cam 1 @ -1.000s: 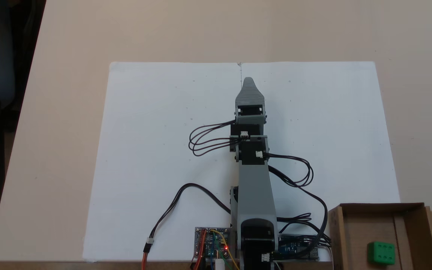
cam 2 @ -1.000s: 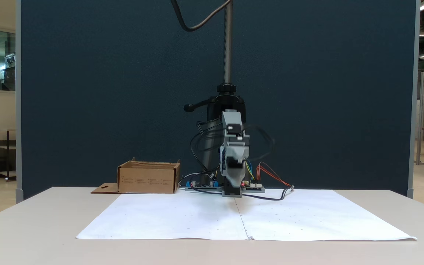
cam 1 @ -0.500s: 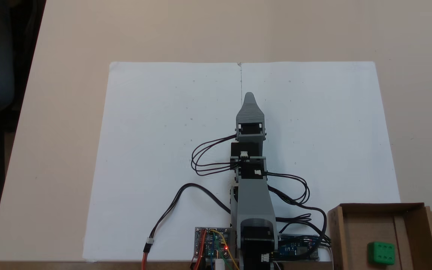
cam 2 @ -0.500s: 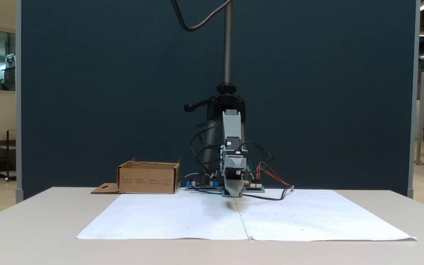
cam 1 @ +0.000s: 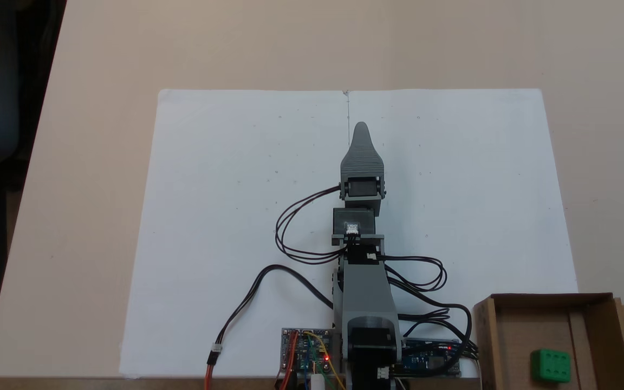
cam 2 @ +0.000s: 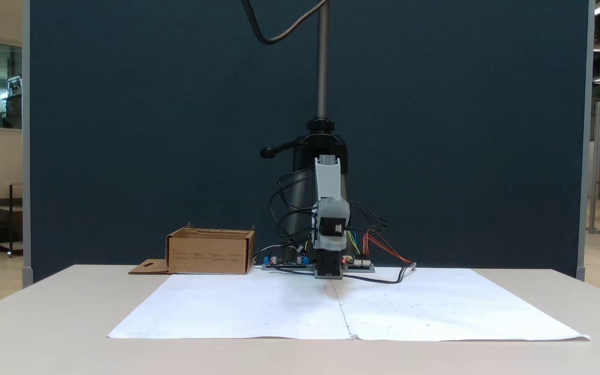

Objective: Grasp a green dice and put it in the bin.

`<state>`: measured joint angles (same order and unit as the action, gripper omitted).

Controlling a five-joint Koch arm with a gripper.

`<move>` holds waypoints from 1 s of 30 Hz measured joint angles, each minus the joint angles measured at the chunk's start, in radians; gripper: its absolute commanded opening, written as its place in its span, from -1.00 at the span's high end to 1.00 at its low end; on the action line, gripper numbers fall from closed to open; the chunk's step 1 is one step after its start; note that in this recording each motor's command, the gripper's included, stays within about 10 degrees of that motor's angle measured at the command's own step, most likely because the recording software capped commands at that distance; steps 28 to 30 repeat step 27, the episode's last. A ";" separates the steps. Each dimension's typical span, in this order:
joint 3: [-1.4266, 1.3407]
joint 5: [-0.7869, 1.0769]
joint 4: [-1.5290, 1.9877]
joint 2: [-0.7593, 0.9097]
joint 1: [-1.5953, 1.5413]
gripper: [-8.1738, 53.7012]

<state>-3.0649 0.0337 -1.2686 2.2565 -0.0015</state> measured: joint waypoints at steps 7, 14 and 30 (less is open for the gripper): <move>0.000 0.000 -0.229 0.000 0.000 -0.71; 0.000 0.002 -0.337 0.000 0.000 -0.71; 0.000 0.002 -0.337 0.000 0.000 -0.71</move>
